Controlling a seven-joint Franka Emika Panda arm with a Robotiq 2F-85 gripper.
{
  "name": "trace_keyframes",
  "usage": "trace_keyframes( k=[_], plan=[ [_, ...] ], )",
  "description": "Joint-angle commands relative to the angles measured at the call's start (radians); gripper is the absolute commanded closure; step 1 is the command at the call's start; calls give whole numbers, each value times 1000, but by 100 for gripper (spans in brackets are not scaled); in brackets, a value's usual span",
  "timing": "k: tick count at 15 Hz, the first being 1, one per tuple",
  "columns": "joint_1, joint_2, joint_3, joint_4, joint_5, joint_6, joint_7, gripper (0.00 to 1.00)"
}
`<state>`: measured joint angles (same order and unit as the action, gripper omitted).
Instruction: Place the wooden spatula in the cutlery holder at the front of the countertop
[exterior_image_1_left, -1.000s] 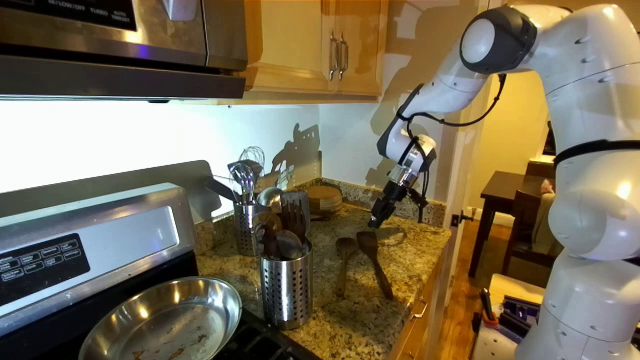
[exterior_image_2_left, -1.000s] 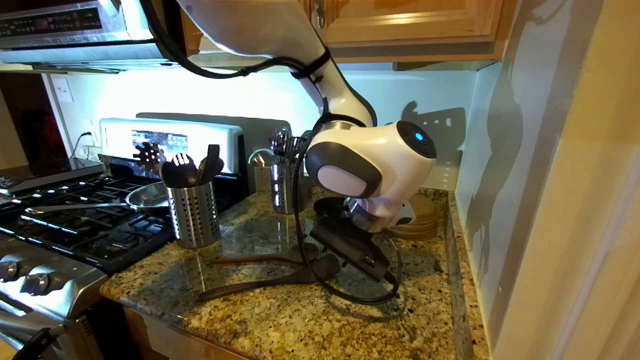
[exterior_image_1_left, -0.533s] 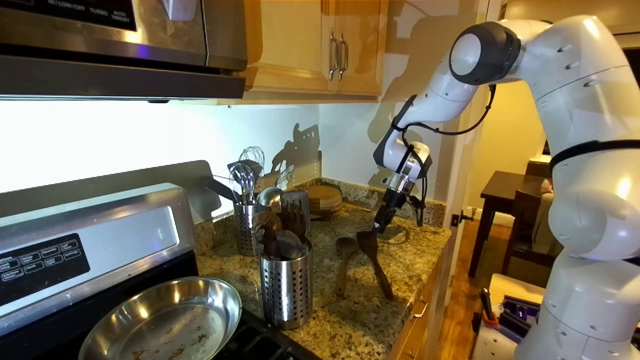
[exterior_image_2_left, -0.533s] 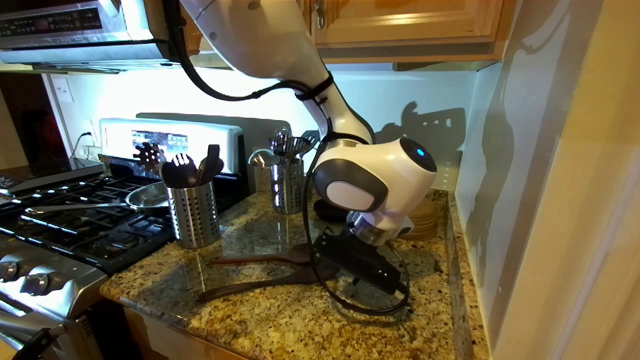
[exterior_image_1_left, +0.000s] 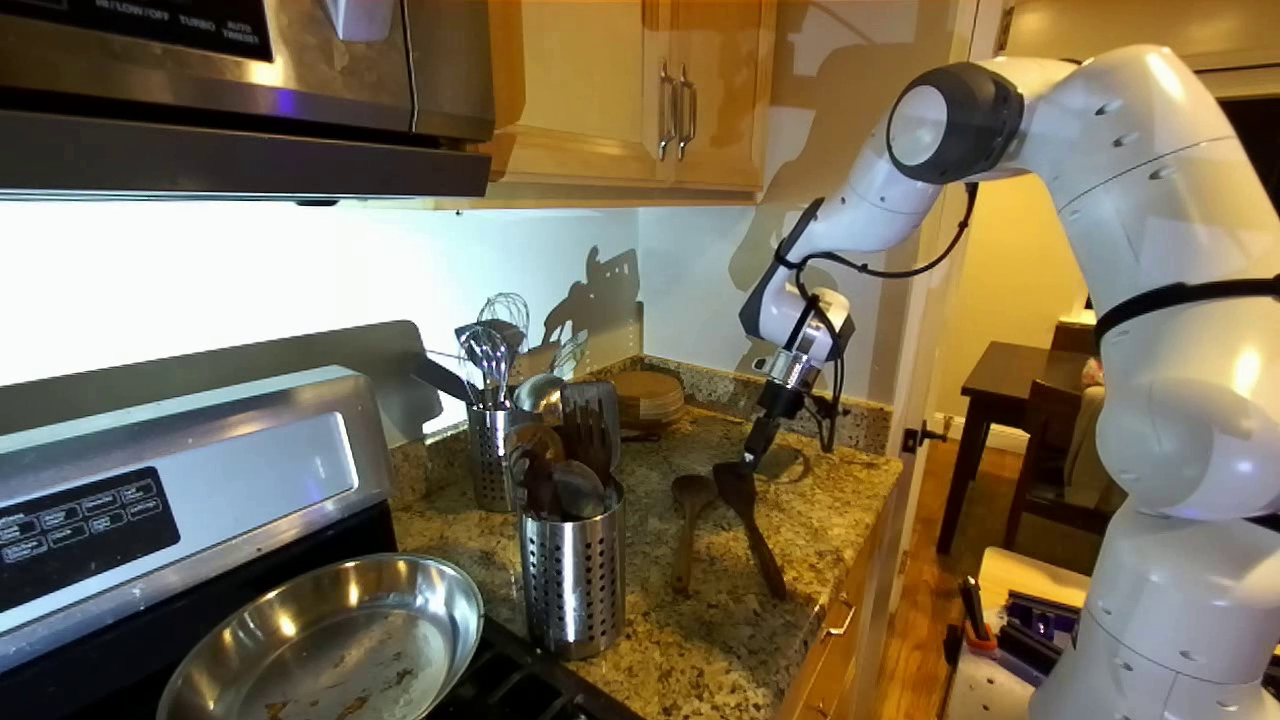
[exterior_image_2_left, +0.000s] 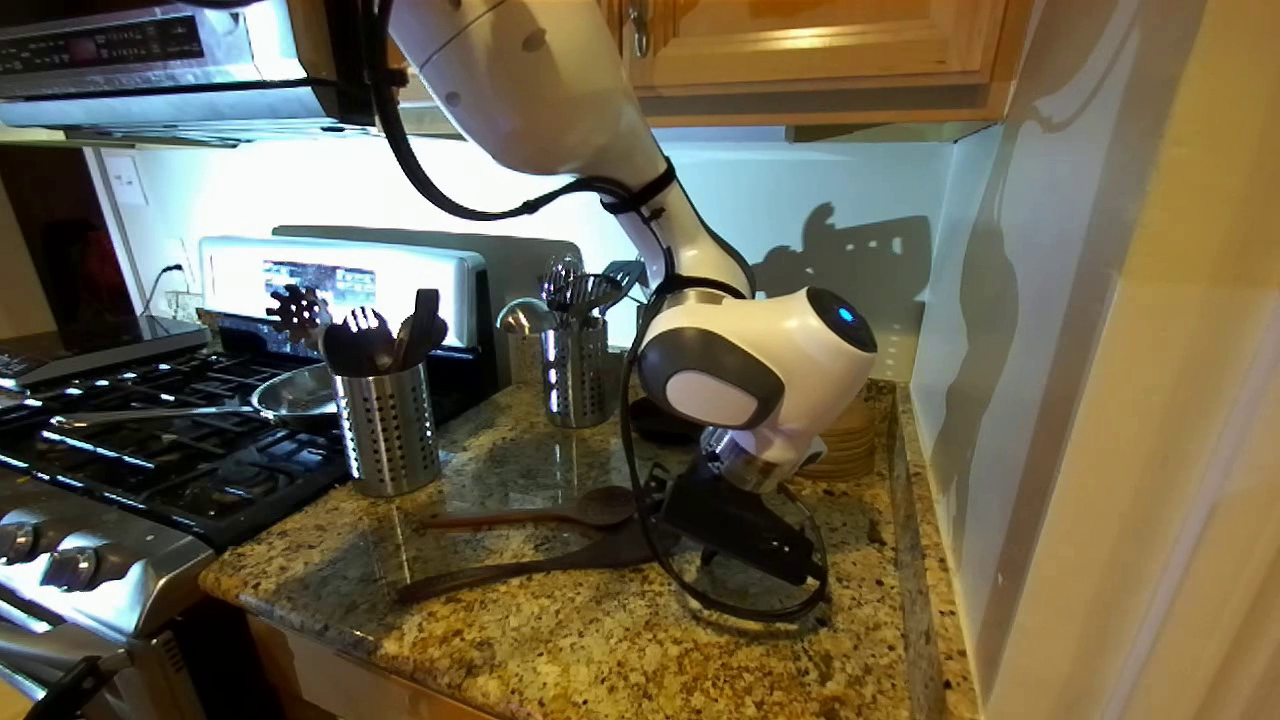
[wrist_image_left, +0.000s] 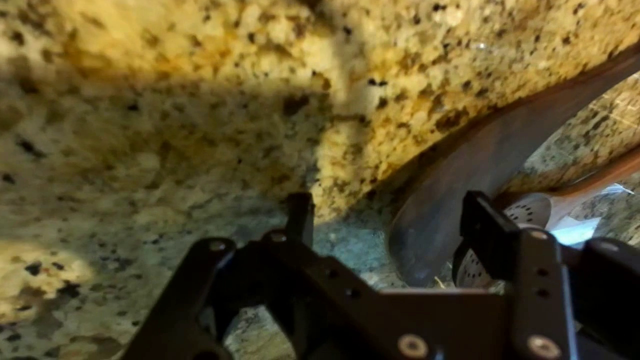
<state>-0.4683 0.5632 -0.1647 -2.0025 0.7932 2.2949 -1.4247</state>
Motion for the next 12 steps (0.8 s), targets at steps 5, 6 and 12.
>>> trace_keyframes(
  k=[5, 6, 12],
  plan=[
    [-26, 15, 21, 35, -8, -56, -52, 32],
    [-26, 18, 22, 36, -7, -62, -55, 35],
    [-30, 30, 22, 47, -1, -95, -70, 82]
  ],
)
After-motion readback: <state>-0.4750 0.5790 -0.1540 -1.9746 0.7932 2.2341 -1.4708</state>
